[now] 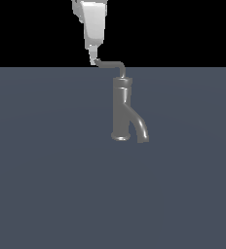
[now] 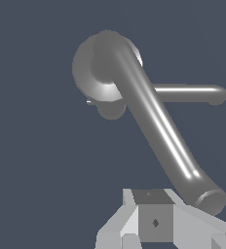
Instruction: Turn on the faucet by rotating a designated handle.
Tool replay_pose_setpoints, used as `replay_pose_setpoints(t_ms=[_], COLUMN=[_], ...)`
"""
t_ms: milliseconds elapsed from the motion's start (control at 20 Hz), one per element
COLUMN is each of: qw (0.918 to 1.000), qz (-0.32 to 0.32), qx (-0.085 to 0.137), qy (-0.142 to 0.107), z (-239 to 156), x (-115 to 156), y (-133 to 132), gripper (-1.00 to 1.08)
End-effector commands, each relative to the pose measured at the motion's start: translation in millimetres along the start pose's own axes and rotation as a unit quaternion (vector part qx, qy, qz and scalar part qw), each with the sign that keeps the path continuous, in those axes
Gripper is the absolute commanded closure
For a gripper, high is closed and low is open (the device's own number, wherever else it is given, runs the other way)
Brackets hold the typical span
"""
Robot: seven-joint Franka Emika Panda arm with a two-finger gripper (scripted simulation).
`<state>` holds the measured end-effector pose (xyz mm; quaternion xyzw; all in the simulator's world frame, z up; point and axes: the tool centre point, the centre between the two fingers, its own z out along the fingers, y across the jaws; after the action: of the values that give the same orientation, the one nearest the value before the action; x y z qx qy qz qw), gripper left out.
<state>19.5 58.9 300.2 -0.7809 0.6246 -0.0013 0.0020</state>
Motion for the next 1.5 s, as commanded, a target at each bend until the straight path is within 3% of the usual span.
replay_pose_setpoints(t_ms=[0, 900, 1000, 1450], qw=[1.0000, 1.0000, 1.0000, 1.0000], qz=[0.000, 0.004, -0.006, 0.000], qx=[0.000, -0.002, 0.000, -0.001], qy=[0.001, 0.000, 0.001, 0.000], z=[0, 0, 0, 0], x=[3, 55, 42, 98], y=[3, 65, 57, 65], gripper=[1.08, 1.08, 1.08, 1.08])
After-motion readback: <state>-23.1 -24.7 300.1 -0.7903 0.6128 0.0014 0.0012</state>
